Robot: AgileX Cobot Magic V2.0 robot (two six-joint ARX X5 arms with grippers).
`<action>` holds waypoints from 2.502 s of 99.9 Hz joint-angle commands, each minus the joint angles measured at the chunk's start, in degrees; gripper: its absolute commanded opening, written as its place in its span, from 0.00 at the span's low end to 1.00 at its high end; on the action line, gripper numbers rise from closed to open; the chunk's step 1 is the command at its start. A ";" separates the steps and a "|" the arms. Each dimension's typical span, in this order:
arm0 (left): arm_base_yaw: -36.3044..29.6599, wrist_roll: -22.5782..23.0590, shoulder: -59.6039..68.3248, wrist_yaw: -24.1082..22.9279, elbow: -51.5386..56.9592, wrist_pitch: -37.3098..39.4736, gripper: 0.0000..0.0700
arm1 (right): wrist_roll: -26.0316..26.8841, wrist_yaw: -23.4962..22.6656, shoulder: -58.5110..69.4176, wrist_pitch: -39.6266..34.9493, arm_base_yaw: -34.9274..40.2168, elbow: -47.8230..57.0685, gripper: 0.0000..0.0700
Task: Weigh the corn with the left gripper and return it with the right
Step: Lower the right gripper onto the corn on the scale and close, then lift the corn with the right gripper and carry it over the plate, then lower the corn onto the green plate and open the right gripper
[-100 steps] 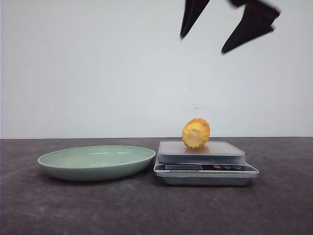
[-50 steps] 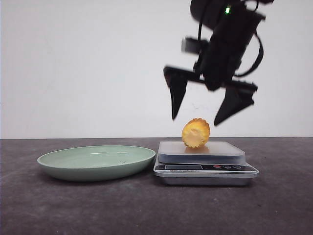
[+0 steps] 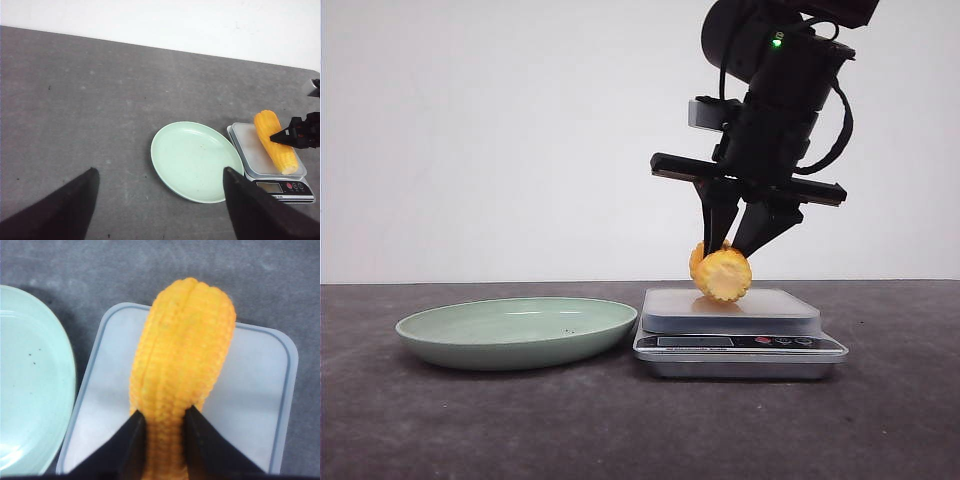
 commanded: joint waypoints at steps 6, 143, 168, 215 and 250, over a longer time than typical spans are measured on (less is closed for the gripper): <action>-0.57 0.79 0.17 -0.07 0.85 0.26 0.67 | 0.11 1.11 -1.42 0.15 1.57 1.25 0.00; -0.57 0.50 0.17 -0.07 0.85 0.26 0.67 | 0.74 -0.39 4.24 6.14 16.35 20.81 0.00; -0.57 0.52 0.17 -0.09 0.85 0.28 0.67 | 7.96 7.15 11.17 5.90 17.31 20.81 0.00; -0.57 1.40 0.17 -0.57 0.85 0.24 0.67 | 11.98 8.48 17.73 1.31 18.88 20.81 0.00; -0.57 1.40 0.17 -0.52 0.85 0.22 0.67 | 11.98 7.13 18.53 2.25 19.41 20.81 0.03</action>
